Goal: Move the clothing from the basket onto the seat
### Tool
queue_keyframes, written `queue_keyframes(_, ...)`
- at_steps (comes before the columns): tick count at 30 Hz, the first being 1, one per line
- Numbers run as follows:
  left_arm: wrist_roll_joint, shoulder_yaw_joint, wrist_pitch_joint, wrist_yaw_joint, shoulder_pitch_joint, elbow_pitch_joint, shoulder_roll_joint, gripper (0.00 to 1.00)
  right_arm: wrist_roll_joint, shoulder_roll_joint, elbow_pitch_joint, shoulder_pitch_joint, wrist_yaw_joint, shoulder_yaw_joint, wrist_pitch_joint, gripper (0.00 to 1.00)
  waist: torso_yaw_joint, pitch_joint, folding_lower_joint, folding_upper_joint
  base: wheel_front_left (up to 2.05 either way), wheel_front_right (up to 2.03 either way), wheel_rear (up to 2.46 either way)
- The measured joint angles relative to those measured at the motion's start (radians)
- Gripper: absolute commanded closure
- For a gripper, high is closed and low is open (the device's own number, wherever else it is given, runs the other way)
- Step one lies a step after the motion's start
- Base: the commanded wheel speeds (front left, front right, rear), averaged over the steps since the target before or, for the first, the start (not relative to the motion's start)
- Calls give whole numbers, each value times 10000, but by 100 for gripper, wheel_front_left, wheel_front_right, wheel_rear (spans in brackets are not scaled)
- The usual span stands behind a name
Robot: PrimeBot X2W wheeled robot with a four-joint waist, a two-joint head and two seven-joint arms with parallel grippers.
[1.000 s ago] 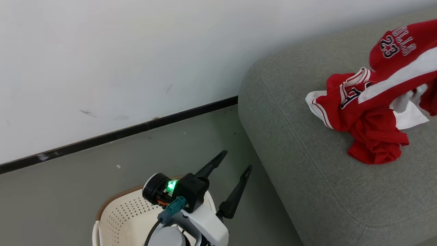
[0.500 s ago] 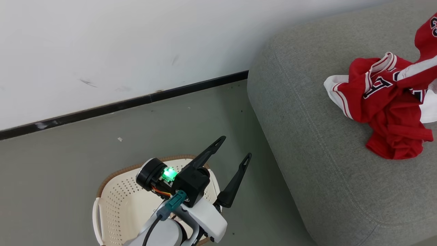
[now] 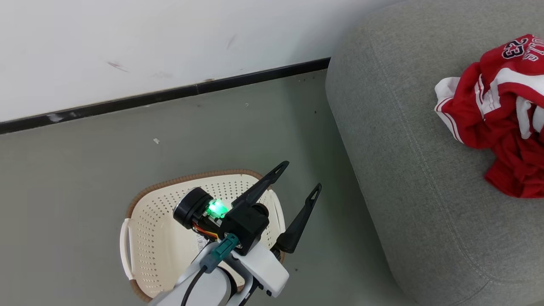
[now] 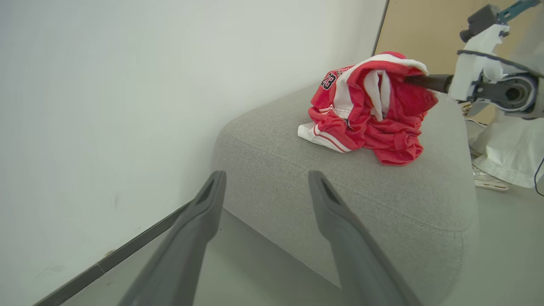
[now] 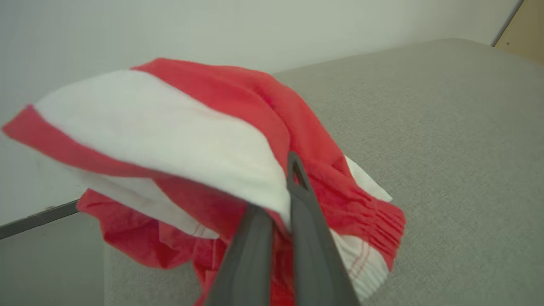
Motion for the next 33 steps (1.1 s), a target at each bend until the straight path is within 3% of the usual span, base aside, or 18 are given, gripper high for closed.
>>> queue_keyframes(11,13,-38,-17,-102,-352,-29,-48,0,-391,389,483,193,0,-100,-155,100,384,430,0,0,0,0,0)
queue_keyframes(14,-6,23,-144,-102,-351,65,-63,0,-458,512,443,203,0,-96,-157,54,440,395,0,0,0,0,0)
queue_keyframes(15,-6,44,-148,-102,-351,88,-63,0,-506,575,345,235,0,-90,-157,23,442,375,0,0,0,0,0)
queue_keyframes(16,-19,44,-157,-102,-350,119,-75,0,-587,619,211,271,0,-92,-157,0,441,354,0,0,0,0,0)
queue_keyframes(33,-748,763,-836,-10,31,715,-188,0,-1051,1026,-2406,1867,0,-642,-194,0,284,-331,0,0,0,0,0)
